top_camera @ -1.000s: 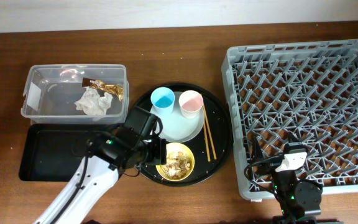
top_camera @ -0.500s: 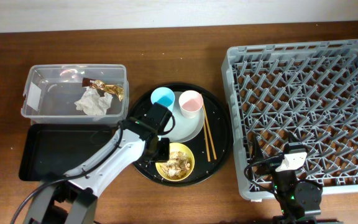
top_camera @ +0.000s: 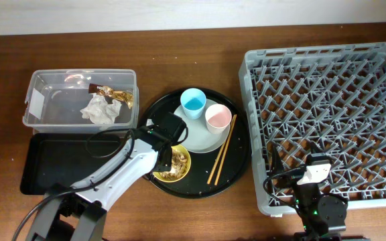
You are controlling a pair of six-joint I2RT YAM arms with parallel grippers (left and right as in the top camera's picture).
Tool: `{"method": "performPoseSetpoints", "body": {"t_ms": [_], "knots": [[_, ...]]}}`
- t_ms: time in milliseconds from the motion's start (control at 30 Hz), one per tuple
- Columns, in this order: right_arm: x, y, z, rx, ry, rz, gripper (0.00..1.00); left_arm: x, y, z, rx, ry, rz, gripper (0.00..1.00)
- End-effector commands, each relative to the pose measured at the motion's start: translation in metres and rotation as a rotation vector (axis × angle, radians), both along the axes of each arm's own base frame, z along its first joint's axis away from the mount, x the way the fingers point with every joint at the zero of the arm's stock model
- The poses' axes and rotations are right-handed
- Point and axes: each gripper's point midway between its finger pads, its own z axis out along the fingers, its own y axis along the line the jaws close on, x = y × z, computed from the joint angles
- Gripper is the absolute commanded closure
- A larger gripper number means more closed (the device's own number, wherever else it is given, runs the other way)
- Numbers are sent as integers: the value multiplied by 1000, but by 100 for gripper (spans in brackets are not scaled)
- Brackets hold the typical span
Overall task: Sort waste into correct bins and load items into the dishwasher rack
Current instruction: 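Reach the left gripper to the yellow bowl and grasp its rim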
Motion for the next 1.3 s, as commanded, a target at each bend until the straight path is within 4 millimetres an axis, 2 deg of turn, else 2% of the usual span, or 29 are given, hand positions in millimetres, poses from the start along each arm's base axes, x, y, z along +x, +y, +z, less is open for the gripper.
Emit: {"method": "performPoseSetpoints", "body": {"t_ms": [0,67,133,167,200,233,267,300,333,367,533,633,700,767,833,1033,1267], "knots": [[0,-1,-2,7,4,-5,2,4,5,4,31,-9,7,46],[0,-1,-2,7,4,-5,2,8,5,19,39,-13,8,46],[0,-1,-2,7,4,-5,2,18,-3,47,7,-49,8,46],[0,-1,-2,7,4,-5,2,20,-16,60,-62,-51,3,46],[0,-1,-2,7,4,-5,2,16,-38,67,-193,-24,-12,47],[0,-1,-2,7,4,-5,2,10,-52,68,-269,6,-26,48],[0,-1,-2,7,4,-5,2,8,-56,67,-283,16,-32,53],[0,-1,-2,7,4,-5,2,7,-60,65,-281,20,-44,70],[0,-1,-2,7,4,-5,2,5,-68,64,-296,24,-63,94],[0,-1,-2,7,4,-5,2,2,-80,63,-327,34,-88,99],[0,-1,-2,7,4,-5,2,-14,-128,65,-392,22,-216,98],[0,-1,-2,7,4,-5,1,-17,-128,57,-391,36,-170,97],[0,-1,-2,7,4,-5,2,-20,-125,47,-381,50,-168,85],[0,-1,-2,7,4,-5,2,-21,-123,37,-363,69,-163,85],[0,-1,-2,7,4,-5,2,-19,-125,28,-354,78,-159,79],[0,-1,-2,7,4,-5,2,-20,-124,4,-315,129,-149,79],[0,-1,-2,7,4,-5,2,-21,-121,-9,-306,131,-148,78]]}}
